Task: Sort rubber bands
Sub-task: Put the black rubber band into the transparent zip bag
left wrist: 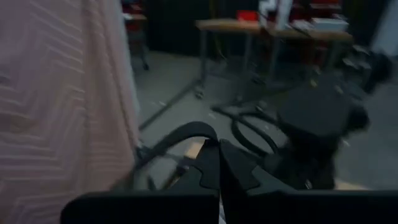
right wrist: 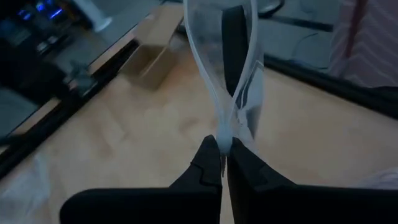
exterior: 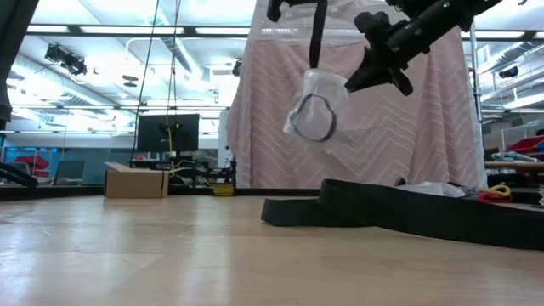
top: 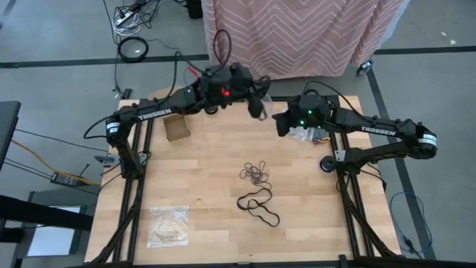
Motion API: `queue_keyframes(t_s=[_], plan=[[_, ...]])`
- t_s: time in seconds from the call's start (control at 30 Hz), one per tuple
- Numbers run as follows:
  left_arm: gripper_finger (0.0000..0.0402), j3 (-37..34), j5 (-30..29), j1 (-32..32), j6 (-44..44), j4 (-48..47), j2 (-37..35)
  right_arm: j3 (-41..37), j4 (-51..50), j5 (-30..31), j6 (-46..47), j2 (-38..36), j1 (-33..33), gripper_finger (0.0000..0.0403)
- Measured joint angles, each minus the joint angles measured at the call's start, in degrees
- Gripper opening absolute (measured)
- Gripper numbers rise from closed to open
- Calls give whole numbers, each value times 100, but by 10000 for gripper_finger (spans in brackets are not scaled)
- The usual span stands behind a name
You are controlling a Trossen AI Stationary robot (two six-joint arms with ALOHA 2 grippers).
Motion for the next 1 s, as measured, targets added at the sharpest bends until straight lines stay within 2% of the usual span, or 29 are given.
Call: queue_keyframes(t_s=[0.37, 0.57, 1.0], plan=[[0, 7, 25, 26, -251, 746, 323, 2, 440, 0, 206, 219, -117, 0], [0, 4, 71, 54, -305, 739, 414, 0, 652, -166, 204, 454, -111, 0], [0, 0, 110, 103, -300, 604, 480, 0, 719, -301, 184, 452, -133, 0]])
